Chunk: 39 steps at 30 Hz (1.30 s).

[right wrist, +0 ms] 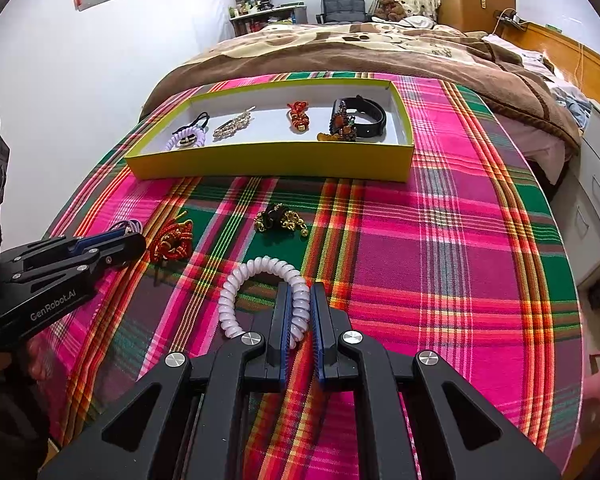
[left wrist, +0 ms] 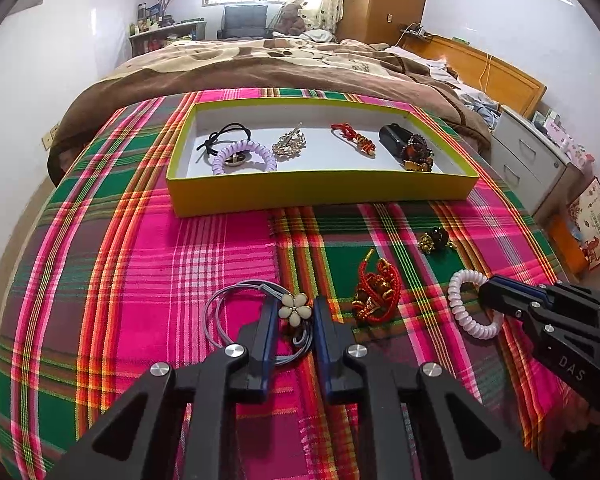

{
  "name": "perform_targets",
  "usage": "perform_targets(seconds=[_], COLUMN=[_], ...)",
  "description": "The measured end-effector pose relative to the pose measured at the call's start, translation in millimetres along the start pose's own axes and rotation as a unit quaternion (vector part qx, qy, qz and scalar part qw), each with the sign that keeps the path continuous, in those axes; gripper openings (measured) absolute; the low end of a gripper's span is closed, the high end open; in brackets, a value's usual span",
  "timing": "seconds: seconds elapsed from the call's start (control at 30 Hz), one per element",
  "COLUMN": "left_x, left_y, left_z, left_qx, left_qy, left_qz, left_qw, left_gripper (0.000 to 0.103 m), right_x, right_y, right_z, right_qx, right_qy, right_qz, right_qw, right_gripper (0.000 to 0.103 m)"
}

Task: Organize jewelry
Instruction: 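Close the left tool on the grey cord with the white flower, then carry the grey cord with the left tool while the right tool carries the white coil into the tray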

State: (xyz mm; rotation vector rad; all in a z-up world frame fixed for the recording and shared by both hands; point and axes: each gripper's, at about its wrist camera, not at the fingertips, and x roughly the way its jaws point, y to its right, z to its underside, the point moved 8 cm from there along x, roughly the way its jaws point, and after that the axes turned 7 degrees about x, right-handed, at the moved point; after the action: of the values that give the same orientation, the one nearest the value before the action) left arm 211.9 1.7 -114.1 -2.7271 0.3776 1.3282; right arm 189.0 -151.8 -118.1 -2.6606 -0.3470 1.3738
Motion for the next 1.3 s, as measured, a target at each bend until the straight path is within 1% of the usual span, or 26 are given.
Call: perform_targets(seconds=[0.13,0.43,0.67,0.83,0.9,1.03,1.2,1.3], left_x=[-3,-20,-36,-42,-42,-41,-34,-28], left_y=[-1,-3,-6,-9,-11,-16,-24,-31], left_z=[2,3,-8,-23,-29,-42,-62,-75], left_qx=[-0.003,0.011,0.022,0.03,0.033,0.039,0.043,0.037], left_qy=[0.002,0.015,0.032,0.044,0.048,0.05,0.054,0.057], left_qz=[0.007,0.008,0.009,0.011,0.011,0.011,0.01,0.013], left_qw=[1.0,0.9998,0.9992,0.9985,0.9983,0.9979,0.9976,0.9976], left_gripper=[0.017,0.017,0.017,0.017,0.017,0.017,0.017,0.017], right_x=[-2,-8,-17,-26,-26,-25,-18,-10], right_y=[0,1,2,-2,-2,-1,-6,-9], right_z=[0,0,-6,-21,-27,-41,-67,-81], right_qx=[0.001,0.007,0.017,0.021,0.021,0.024,0.02,0.018], right_qy=[0.003,0.012,0.02,0.037,0.041,0.047,0.054,0.054], right_qz=[0.001,-0.004,-0.012,-0.019,-0.016,-0.014,-0.01,-0.007], right_qw=[1.0,1.0,1.0,0.999,0.999,0.999,0.998,0.998], right_gripper=[0.009,0.009,0.009,0.01,0.01,0.01,0.01,0.01])
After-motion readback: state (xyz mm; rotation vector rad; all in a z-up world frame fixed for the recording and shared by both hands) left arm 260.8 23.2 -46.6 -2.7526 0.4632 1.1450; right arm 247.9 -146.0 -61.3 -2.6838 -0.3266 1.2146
